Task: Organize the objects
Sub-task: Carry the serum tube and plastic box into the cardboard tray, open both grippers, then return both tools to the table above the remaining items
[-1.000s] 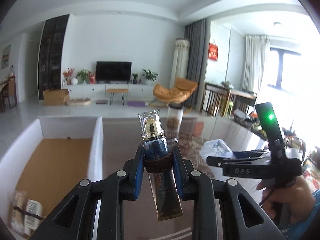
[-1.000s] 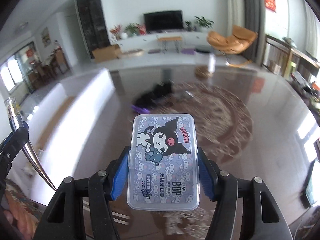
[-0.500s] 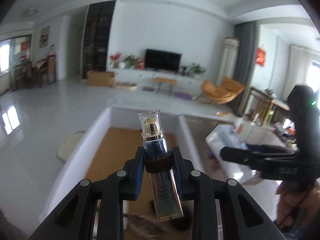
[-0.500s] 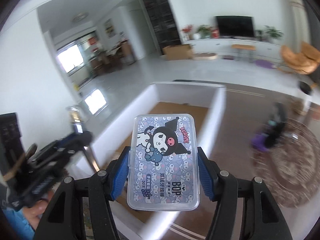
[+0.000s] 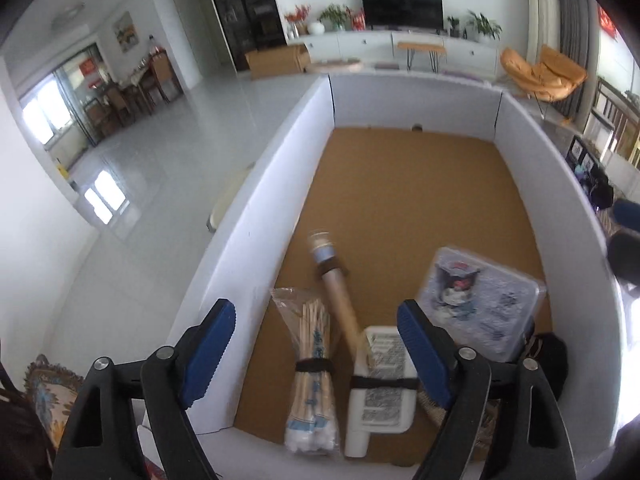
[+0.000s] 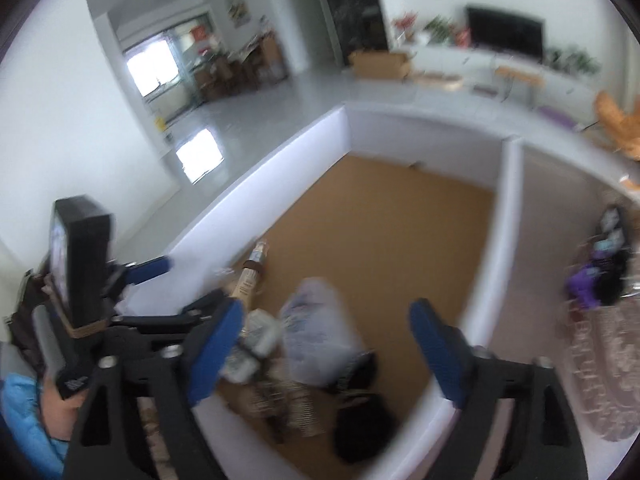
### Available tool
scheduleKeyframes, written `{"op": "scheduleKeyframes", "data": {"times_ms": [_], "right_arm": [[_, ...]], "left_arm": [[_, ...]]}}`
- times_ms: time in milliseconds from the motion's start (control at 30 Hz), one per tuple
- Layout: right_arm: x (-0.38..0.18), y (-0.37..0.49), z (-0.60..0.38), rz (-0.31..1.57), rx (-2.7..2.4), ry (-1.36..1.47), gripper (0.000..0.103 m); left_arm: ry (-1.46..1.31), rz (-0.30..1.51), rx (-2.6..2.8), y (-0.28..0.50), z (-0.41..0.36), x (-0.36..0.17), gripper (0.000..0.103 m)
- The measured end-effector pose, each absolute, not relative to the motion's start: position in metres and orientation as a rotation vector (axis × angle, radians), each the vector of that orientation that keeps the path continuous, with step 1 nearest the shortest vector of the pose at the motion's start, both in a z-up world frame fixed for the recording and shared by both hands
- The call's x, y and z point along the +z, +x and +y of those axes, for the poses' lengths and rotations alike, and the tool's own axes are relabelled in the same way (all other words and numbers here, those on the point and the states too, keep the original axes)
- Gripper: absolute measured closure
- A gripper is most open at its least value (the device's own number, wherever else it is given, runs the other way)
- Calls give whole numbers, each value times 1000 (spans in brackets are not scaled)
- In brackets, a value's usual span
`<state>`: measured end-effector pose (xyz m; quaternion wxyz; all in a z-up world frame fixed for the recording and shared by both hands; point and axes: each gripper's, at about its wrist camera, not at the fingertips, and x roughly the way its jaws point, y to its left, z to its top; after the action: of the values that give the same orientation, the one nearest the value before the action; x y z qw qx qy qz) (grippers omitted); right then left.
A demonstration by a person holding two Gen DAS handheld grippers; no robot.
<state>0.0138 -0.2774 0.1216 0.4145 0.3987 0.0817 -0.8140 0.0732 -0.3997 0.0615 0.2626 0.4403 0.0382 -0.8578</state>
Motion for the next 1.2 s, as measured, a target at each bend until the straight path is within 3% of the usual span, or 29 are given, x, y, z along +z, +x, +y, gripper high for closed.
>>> {"op": "scheduleKeyframes", "data": {"times_ms": [67,133,233,367,600,667,867,1200], "right_arm": [[127,6,-248,169,-2137,940,9],[128,0,-213,142,-2252,883,0],[110,-11,-147,159,-2480,826,0],[56,-33,-60,236,-2680,1015,0],[16,-42,59,52,-2874,1222,0],[17,-48,75,-66,-2891,1244,0],[13,-53,85,-68,-2873,1284,0],[8,-46,77,-43,-2822,1324,0]], "left_arm": [[1139,113,-2343,72,-394,70,20],[1074,126,-2386,70,-381,83,20],[987,123,-2490,86,-344,109,17],[946,89,-2666,84,-290,125,13],[1054,62,-2979,57,-161,124,9],[1122,52,-3018,49,-133,118,9],[1310,-17,-3016,29,-73,80,9],[1508,47,-2865,5,-74,36,9]]}}
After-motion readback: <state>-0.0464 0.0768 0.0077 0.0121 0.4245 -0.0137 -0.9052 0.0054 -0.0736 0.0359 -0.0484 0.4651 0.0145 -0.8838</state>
